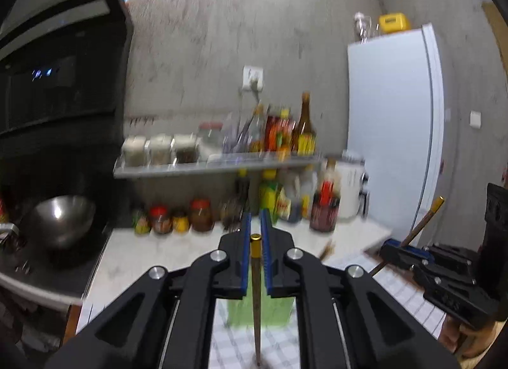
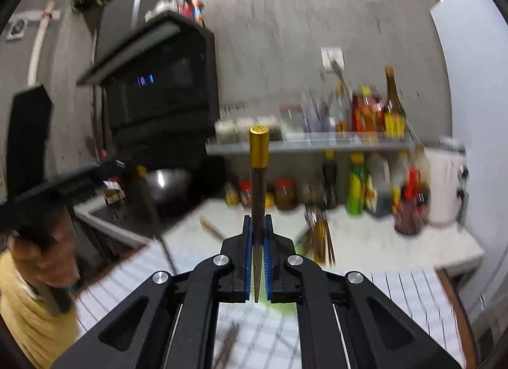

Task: Organize utensils
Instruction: 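Lower the left tool's chopstick into the green holder while the right tool releases its own, then move the right tool down onto the remaining chopsticks while the left tool reaches another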

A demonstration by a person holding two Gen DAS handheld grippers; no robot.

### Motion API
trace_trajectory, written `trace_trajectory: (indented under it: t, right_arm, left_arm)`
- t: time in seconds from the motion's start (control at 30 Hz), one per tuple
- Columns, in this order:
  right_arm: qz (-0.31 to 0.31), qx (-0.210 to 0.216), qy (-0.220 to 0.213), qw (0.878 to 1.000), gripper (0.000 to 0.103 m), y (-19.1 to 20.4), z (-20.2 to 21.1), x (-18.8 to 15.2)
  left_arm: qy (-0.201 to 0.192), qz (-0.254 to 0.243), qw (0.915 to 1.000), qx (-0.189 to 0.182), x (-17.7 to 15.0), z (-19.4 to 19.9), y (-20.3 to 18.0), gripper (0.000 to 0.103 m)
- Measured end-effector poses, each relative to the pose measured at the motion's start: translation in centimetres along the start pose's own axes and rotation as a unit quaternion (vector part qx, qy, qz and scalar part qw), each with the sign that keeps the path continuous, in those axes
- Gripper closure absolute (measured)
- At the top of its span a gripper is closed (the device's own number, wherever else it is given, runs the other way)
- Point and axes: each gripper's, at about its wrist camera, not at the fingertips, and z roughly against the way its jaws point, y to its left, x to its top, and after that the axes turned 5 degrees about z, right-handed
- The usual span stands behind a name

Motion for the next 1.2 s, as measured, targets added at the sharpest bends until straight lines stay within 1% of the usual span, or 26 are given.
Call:
trace_trajectory:
  t: [0.07,0.17,0.23,0.3,0.4,0.47,0.5,0.63,0.7,0.73,0.77,0.8,0.83,0.9,0.97,1.03,1.07,1.1,1.13,1.2]
  right_arm:
    - [-0.002,-0.002,-0.025,1.000,0.096,-0.3,-0.2,2.4]
    - [0.000,-0.027,-0.045,0.999,0.096,-1.4,-1.5,4.7]
    - [0.009,-0.053,-0.042,0.998,0.096,-2.3,-2.9,5.1]
    - [0.017,-0.070,-0.026,0.997,0.096,-3.2,-4.9,4.6]
    - [0.019,-0.075,-0.003,0.997,0.096,-4.1,-7.2,3.2]
    - [0.017,-0.075,0.017,0.997,0.096,-4.6,-9.0,2.1]
    - [0.012,-0.068,0.029,0.997,0.096,-4.9,-10.0,1.4]
    - [0.019,-0.060,0.069,0.996,0.096,-4.8,-12.3,-0.5]
    - [0.028,-0.047,0.105,0.993,0.093,-4.5,-13.6,-1.4]
    - [0.032,-0.044,0.121,0.991,0.083,-4.4,-14.1,-1.9]
    - [0.031,-0.047,0.123,0.991,0.076,-4.3,-14.1,-2.1]
    - [0.027,-0.052,0.116,0.992,0.066,-4.3,-13.6,-2.0]
    - [0.023,-0.054,0.107,0.993,0.066,-4.4,-13.0,-1.8]
    - [0.017,-0.060,0.085,0.994,0.066,-4.4,-11.1,-1.1]
    - [0.016,-0.066,0.061,0.996,0.066,-4.3,-8.5,-0.4]
    - [0.013,-0.070,0.043,0.997,0.066,-4.1,-5.7,-0.2]
    - [0.012,-0.071,0.038,0.997,0.066,-4.0,-4.5,-0.4]
    - [0.011,-0.071,0.036,0.997,0.066,-3.8,-3.4,-0.7]
    - [0.010,-0.071,0.036,0.997,0.066,-3.5,-2.0,-1.4]
    - [0.008,-0.070,0.042,0.997,0.066,-3.1,-0.2,-3.1]
  left_arm:
    - [-0.028,0.000,0.9996,0.001,2.2,-0.7,-0.6,0.097]
    - [-0.059,0.002,0.9982,0.012,4.5,-2.6,-1.1,0.097]
    - [-0.076,-0.003,0.9966,0.030,5.0,-4.5,-1.1,0.097]
    - [-0.084,-0.005,0.9955,0.044,4.9,-6.5,-0.8,0.097]
    - [-0.070,0.009,0.9962,0.052,3.8,-10.1,0.4,0.097]
    - [-0.052,0.027,0.9971,0.048,2.7,-12.4,1.6,0.097]
    - [-0.040,0.035,0.9975,0.046,2.0,-13.8,2.1,0.097]
    - [-0.010,0.055,0.9973,0.047,-0.5,-16.5,3.4,0.097]
    - [0.009,0.064,0.9968,0.047,-1.6,-17.2,3.9,0.096]
    - [0.022,0.069,0.9965,0.043,-2.0,-17.5,4.1,0.093]
    - [0.030,0.071,0.9963,0.040,-2.2,-17.5,4.3,0.081]
    - [0.031,0.071,0.9962,0.041,-2.2,-16.9,4.3,0.072]
    - [0.024,0.068,0.9965,0.041,-2.1,-16.2,4.3,0.063]
    - [0.009,0.053,0.9976,0.043,-1.7,-13.8,3.9,0.062]
    - [0.002,0.041,0.9981,0.046,-1.3,-11.6,3.6,0.062]
    - [0.000,0.022,0.9977,0.064,-1.7,-8.5,3.2,0.060]
    - [0.001,0.018,0.9975,0.068,-2.0,-7.5,3.1,0.058]
    - [0.004,0.015,0.9973,0.072,-2.6,-6.3,3.1,0.056]
    - [0.012,0.009,0.9965,0.082,-3.6,-4.8,3.1,0.055]
    - [0.034,-0.003,0.9939,0.105,-5.7,-2.9,3.3,0.054]
